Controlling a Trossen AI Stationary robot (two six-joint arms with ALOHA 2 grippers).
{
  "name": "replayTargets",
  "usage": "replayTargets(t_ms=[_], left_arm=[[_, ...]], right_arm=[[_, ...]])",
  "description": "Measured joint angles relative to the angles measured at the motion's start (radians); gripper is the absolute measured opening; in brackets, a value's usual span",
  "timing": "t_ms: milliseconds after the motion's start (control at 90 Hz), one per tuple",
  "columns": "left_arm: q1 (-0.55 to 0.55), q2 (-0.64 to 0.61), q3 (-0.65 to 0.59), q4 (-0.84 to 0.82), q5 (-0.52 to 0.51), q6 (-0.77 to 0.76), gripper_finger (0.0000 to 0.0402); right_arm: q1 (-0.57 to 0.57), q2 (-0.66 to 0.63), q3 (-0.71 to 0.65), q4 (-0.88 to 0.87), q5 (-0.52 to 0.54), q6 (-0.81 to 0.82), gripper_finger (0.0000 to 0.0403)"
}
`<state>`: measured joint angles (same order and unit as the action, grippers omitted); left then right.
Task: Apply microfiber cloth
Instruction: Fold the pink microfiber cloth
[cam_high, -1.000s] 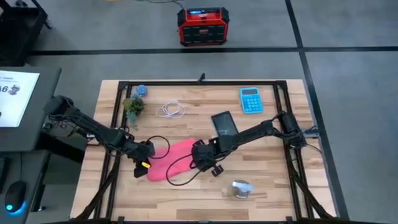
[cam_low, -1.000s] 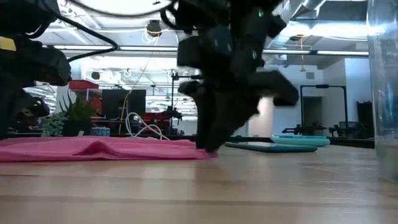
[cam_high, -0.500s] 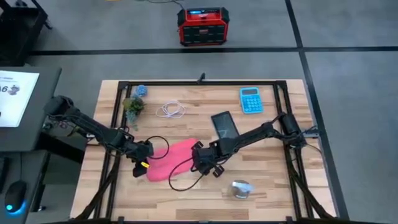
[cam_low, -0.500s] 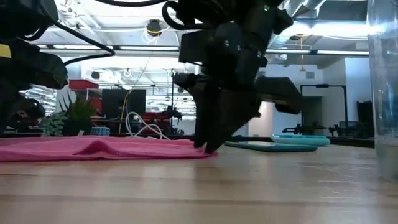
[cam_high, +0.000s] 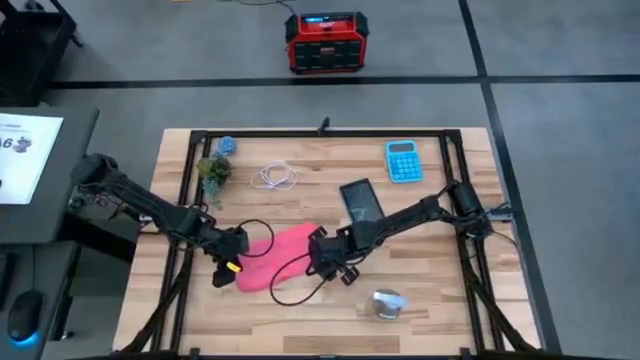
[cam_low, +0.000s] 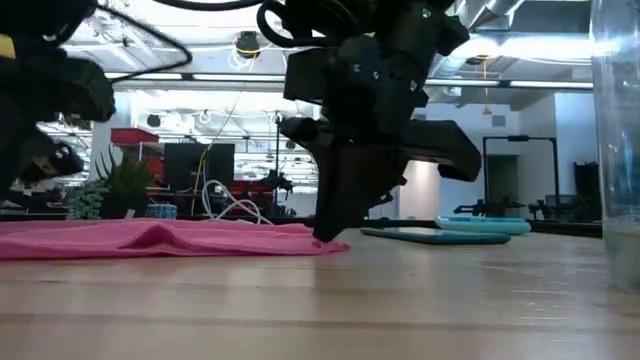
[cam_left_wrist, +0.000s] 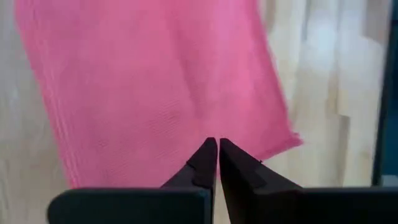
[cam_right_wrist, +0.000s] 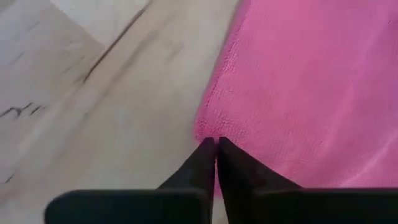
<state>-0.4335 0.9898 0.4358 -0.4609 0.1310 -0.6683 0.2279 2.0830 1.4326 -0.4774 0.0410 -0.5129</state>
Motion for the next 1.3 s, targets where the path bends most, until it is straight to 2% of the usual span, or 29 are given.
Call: replayTargets(t_ms=[300, 622, 733, 1067, 1189, 1300], left_arm=[[-0.008, -0.112, 0.017, -0.033, -0.004, -0.006, 0.0000], [-0.045, -0.154, 0.017, -0.052, -0.075, -0.032, 0.0000], [-0.046, -0.154, 0.017, -0.051, -0.078, -0.032, 0.0000], [-0.046, -0.154, 0.017, -0.050, -0.085, -0.035, 0.0000], [-0.046, -0.154, 0.016, -0.050, -0.086, -0.033, 0.0000], [-0.046, -0.154, 0.016, -0.050, -0.087, -0.032, 0.0000]], right_arm=[[0.000, -0.031, 0.039, 0.014, 0.029, 0.079, 0.0000], [0.000, -0.016, 0.041, -0.047, -0.038, 0.121, 0.0005], [0.007, -0.015, 0.027, -0.040, -0.042, 0.048, 0.0030], [0.012, 0.027, 0.019, -0.005, -0.044, -0.013, 0.0158], [0.012, 0.051, 0.024, 0.012, -0.023, -0.020, 0.0165], [0.014, 0.057, 0.024, 0.009, -0.008, -0.019, 0.0139]])
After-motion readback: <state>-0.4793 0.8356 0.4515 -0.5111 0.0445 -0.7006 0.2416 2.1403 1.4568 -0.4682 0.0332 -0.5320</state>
